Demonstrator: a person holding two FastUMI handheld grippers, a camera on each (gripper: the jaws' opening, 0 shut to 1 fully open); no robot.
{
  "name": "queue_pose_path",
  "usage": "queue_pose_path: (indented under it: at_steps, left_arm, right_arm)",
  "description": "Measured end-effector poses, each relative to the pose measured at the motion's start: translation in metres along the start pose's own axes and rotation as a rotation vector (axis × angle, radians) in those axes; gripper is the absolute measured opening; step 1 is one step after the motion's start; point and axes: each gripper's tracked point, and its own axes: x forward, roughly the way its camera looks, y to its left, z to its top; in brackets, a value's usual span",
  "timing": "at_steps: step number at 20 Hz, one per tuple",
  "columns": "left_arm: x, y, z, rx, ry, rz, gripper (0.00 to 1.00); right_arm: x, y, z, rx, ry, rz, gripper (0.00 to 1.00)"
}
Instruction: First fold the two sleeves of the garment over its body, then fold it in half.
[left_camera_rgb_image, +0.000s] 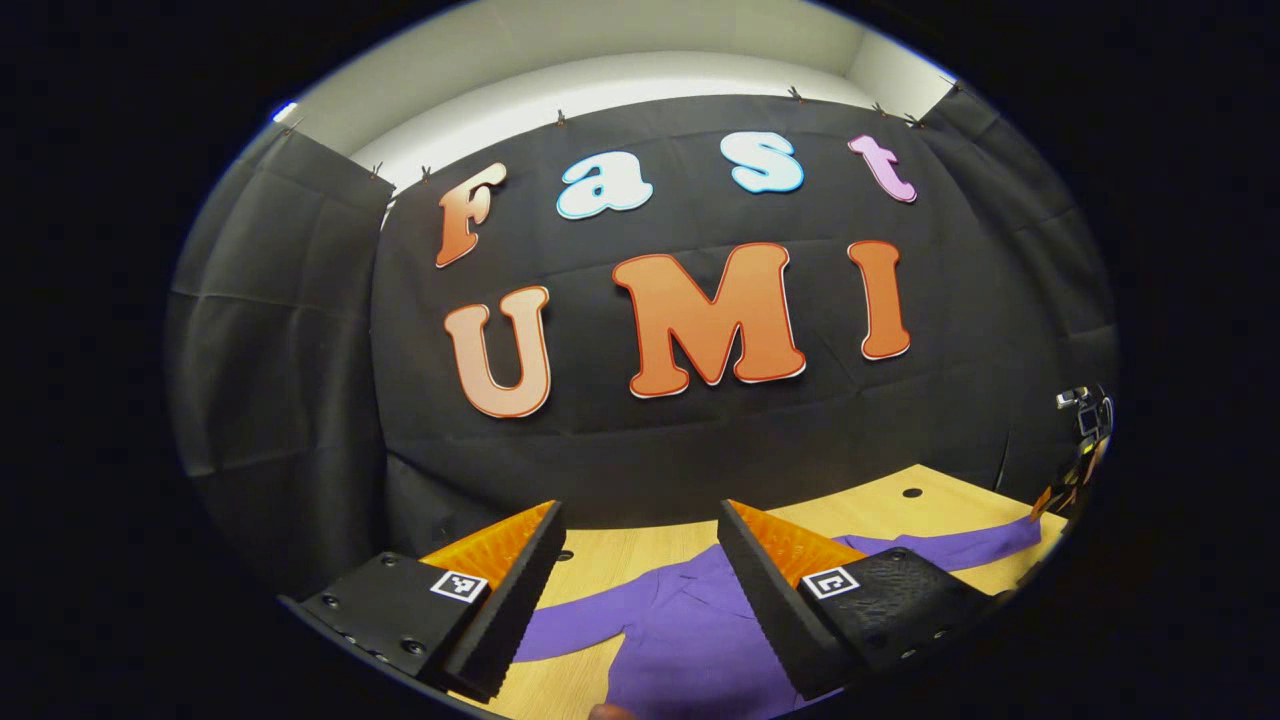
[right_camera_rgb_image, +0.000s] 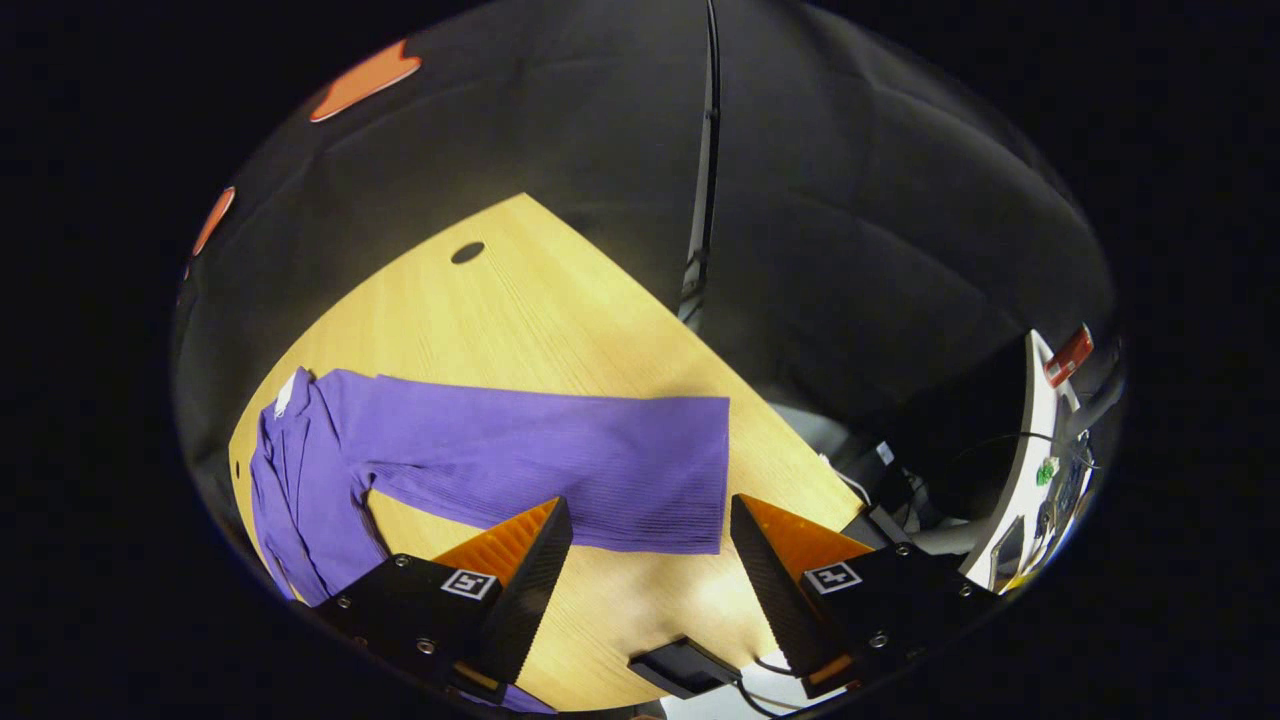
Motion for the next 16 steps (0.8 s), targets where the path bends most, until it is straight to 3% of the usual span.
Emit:
queue_pose_path:
  at_steps: [4,10,12,14,16]
  left_arm:
    - [-0.003,-0.009,-0.004,0.026,0.026,-0.005,1.0]
    - [-0.008,-0.021,-0.015,0.057,0.07,0.01,0.98]
    - [-0.01,-0.025,-0.017,0.058,0.081,0.019,0.98]
    - [-0.01,-0.03,-0.018,0.065,0.087,0.027,1.0]
    - [-0.011,-0.034,-0.019,0.072,0.092,0.036,1.0]
  right_arm:
    - [0.028,-0.012,-0.004,0.014,0.139,0.011,0.95]
    - [0.055,-0.012,-0.007,0.046,0.193,0.012,0.93]
    - [0.06,-0.018,-0.006,0.025,0.205,-0.029,0.92]
    - [0.064,-0.019,-0.009,0.004,0.218,-0.056,0.86]
    - [0.062,-0.015,-0.011,0.011,0.216,-0.07,0.66]
